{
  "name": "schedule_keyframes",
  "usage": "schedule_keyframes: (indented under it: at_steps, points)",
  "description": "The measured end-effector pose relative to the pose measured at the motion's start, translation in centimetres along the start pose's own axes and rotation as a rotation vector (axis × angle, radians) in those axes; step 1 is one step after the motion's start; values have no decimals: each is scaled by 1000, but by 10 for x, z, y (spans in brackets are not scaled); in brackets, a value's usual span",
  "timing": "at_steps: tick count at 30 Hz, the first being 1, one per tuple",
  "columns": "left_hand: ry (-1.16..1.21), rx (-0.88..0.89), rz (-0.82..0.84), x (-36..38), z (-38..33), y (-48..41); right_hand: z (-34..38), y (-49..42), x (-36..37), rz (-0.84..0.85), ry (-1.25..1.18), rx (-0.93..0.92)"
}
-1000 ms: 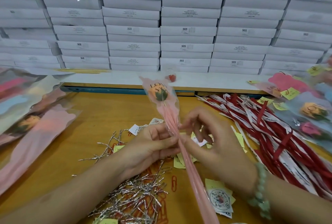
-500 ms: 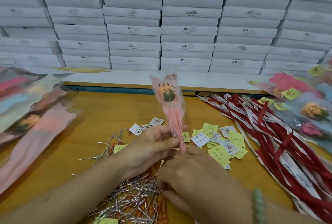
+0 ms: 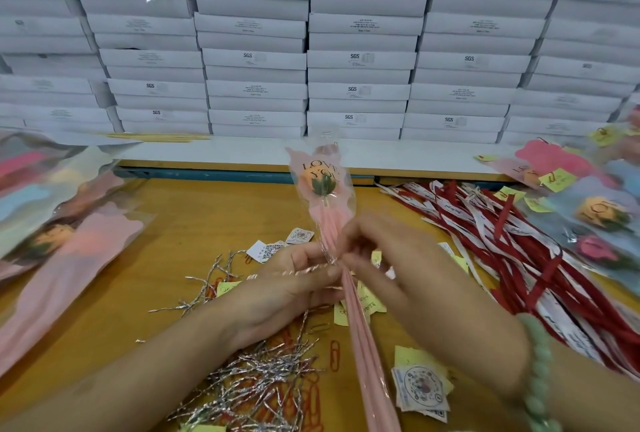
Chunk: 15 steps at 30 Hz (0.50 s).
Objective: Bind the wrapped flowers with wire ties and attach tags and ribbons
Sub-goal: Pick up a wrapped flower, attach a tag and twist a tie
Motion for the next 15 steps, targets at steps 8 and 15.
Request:
schedule_keyframes:
  at_steps: [8, 15]
  points:
    - [72, -29, -46, -8, 4, 0, -49, -8, 4, 28, -293, 279]
    - [125, -7, -132, -9, 1, -1, -57, -9, 9, 94, -489, 238]
Point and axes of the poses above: each hand's wrist, its own y-axis away from the middle knuckle, its own x-axis out of the palm, z = x × y, the point moved 5 cm from there along -y, towards the middle knuckle, and after that the axes turned 4 degrees about z, right-handed, at the moved point
